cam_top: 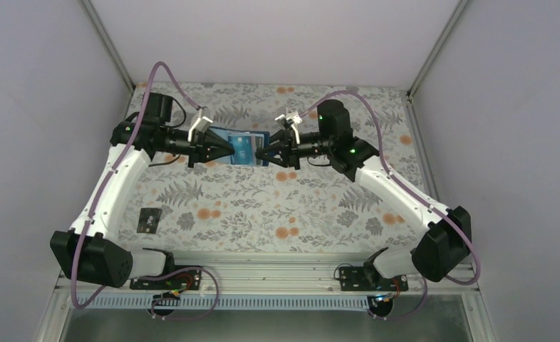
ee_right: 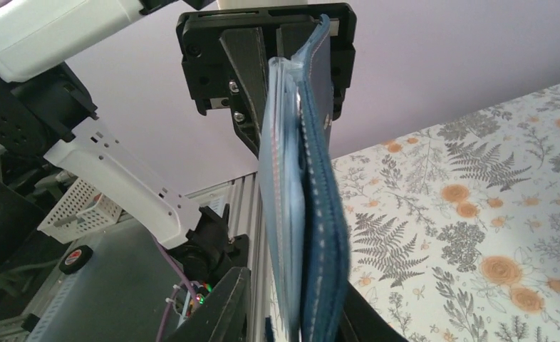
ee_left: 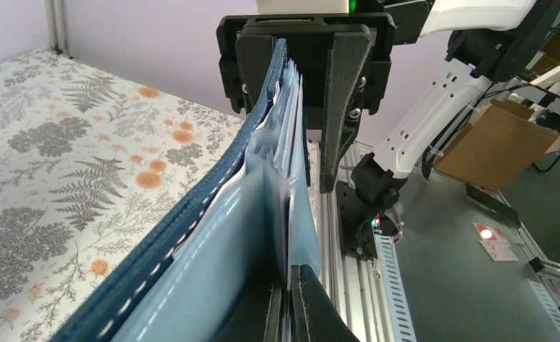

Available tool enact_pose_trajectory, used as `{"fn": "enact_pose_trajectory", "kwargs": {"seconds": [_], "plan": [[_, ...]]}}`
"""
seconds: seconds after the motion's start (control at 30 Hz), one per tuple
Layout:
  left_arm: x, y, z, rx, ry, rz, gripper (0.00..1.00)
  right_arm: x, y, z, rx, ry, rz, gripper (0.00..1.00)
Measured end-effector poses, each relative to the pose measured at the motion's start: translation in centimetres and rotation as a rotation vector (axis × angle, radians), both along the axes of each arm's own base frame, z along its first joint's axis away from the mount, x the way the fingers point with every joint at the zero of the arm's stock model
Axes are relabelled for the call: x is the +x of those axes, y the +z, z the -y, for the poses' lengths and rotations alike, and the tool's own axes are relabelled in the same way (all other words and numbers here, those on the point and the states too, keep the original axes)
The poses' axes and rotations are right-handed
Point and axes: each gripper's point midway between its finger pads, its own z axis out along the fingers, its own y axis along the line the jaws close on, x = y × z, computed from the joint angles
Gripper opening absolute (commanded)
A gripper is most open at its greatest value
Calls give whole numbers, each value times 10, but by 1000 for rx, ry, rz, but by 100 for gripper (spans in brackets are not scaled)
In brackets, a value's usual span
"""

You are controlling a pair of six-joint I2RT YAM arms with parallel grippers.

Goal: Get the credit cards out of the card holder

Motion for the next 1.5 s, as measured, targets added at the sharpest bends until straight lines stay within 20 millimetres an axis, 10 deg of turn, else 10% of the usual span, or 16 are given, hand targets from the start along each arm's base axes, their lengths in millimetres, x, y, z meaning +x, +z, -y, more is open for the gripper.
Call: {"fn": "enact_pose_trajectory", "kwargs": {"seconds": [0.3,1.5], "plan": [[6,-6,1,-1,16,-45,2,5,-11,-8,5,37,-48,5],[11,-2,-18,-22,80,-32,2,16,-12,1,0,0,-62,4]]}}
